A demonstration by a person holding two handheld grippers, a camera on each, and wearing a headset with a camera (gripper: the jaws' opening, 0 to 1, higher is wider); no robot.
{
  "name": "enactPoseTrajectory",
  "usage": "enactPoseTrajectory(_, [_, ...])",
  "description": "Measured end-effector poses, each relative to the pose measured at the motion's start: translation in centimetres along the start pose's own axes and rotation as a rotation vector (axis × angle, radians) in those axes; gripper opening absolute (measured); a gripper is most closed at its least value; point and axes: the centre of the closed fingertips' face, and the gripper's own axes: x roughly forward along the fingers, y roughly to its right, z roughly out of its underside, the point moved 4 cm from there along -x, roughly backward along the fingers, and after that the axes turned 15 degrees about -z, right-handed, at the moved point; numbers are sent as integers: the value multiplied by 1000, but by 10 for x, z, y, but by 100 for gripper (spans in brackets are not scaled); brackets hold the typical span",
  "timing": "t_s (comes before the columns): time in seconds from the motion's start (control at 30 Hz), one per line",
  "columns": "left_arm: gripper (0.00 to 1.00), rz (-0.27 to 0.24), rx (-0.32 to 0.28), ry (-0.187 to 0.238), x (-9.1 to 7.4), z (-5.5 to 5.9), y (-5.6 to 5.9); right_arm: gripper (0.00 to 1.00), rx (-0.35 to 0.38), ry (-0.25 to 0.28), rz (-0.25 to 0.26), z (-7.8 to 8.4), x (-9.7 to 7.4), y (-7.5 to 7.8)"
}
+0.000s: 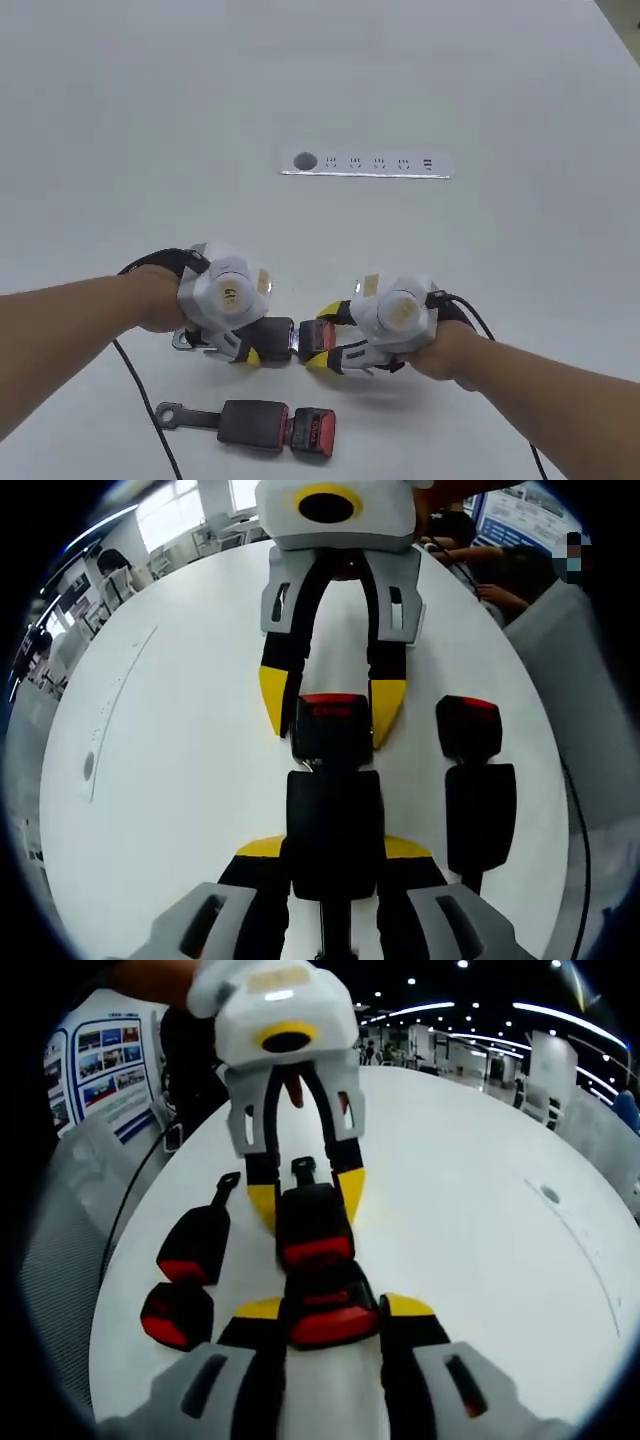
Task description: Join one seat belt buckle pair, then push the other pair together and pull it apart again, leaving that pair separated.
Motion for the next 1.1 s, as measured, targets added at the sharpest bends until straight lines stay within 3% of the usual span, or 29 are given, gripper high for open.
enactPoseTrajectory(0.6, [35, -4, 8, 13, -1, 1, 1, 37, -9, -28, 12, 1, 0, -1])
enactPoseTrajectory(1.1, [35, -2, 28, 7, -1, 0, 2, 37, 11, -35, 22, 15, -15, -5])
